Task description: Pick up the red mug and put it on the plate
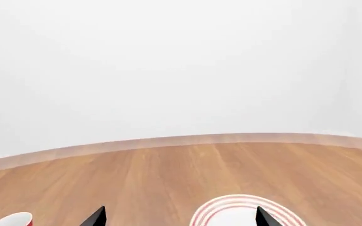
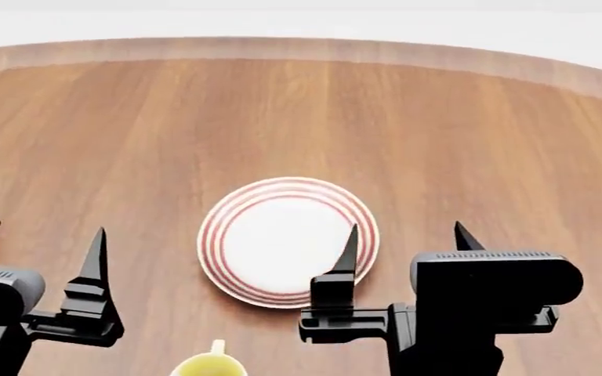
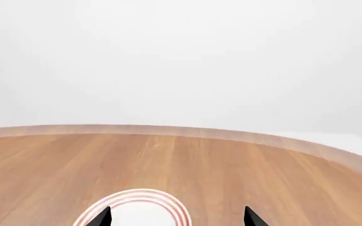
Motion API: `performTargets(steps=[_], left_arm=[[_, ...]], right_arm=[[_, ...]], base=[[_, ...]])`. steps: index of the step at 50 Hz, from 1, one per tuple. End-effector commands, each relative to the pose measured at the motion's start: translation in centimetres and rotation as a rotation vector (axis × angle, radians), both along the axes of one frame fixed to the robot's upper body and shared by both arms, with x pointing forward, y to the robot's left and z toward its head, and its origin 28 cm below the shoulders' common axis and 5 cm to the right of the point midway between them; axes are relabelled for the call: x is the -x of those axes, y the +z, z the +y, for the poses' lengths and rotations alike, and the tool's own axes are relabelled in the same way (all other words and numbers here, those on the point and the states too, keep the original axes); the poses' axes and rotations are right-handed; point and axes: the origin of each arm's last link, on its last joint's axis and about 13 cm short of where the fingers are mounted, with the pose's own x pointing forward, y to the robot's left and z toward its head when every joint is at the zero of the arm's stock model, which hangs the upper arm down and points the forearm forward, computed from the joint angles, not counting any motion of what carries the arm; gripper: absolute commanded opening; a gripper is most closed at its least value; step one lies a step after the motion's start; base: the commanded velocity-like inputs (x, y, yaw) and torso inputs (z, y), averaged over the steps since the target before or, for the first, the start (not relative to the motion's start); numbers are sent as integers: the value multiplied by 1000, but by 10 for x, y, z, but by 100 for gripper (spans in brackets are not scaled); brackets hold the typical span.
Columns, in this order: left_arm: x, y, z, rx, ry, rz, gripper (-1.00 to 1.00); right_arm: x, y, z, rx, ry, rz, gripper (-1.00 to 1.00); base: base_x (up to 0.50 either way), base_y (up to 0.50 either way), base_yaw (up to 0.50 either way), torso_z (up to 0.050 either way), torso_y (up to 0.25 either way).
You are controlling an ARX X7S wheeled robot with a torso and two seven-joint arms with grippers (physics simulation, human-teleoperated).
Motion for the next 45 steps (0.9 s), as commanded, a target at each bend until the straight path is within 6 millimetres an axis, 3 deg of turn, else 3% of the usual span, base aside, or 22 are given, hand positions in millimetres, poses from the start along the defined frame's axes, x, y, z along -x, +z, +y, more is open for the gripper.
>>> performTargets(steps=[1,36,45], left_arm=[[0,0,0,-1,0,-2,100],[0,1,-1,-11,-5,-5,100],[0,0,-1,-11,-5,-4,100]], right_arm=[[0,-1,0,0,3,2,100],[0,0,1,-1,9,-2,100],[0,-2,2,6,14,-2,100]], base=[[500,0,0,0,0],[500,0,0,0,1],[0,0,0,0,1]])
